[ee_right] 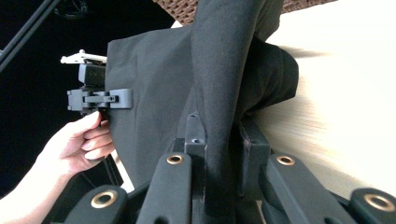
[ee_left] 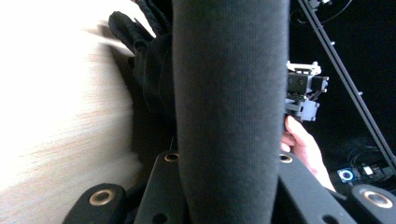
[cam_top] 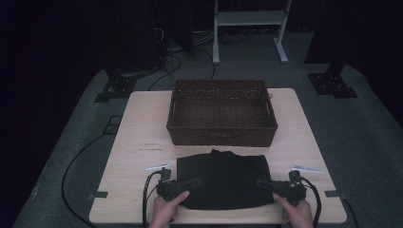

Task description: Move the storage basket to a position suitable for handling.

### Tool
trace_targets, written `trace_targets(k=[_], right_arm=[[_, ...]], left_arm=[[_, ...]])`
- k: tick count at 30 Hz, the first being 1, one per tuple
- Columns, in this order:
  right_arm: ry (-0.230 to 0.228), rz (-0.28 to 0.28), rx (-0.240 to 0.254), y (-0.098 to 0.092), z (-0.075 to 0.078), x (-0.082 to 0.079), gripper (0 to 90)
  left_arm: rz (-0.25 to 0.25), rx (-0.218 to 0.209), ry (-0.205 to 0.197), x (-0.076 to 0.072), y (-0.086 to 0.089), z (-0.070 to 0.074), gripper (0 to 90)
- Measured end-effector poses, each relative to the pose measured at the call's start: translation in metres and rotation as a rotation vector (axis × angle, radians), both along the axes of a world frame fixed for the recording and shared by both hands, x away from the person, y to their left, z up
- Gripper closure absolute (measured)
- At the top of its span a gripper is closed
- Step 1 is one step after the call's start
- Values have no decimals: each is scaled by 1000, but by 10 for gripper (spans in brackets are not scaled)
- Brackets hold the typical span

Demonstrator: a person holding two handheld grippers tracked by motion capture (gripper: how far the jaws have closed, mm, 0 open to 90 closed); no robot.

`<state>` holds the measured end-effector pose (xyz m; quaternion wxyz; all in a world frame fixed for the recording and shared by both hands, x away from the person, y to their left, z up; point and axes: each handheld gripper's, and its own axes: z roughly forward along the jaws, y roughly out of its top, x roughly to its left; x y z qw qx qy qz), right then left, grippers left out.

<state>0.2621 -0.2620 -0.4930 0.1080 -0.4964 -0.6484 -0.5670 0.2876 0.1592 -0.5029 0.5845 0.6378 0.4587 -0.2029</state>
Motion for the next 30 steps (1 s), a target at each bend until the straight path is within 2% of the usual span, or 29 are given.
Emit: trace_targets(k=[7,11,17,20,26,30], right_arm=[[-12,4,42,0,5,-2,774],[-14,8,53,-1,7,-3,777],[-8,9,95,-3,10,-2,780],[-10,14,103,-2,12,-1,782],[-15,21,133,-3,18,-2,783],[-25,22,131,-2,24,0,785]], left_arm=[[0,-20,-11,-2,2,6,769],[-11,-9,-28,-3,0,10,769],[-9,-31,-25,-2,2,12,769],[-16,-50,-24,-3,3,15,769],[-20,-62,-46,-4,7,23,769],[-17,-70,-48,-4,8,26,769]])
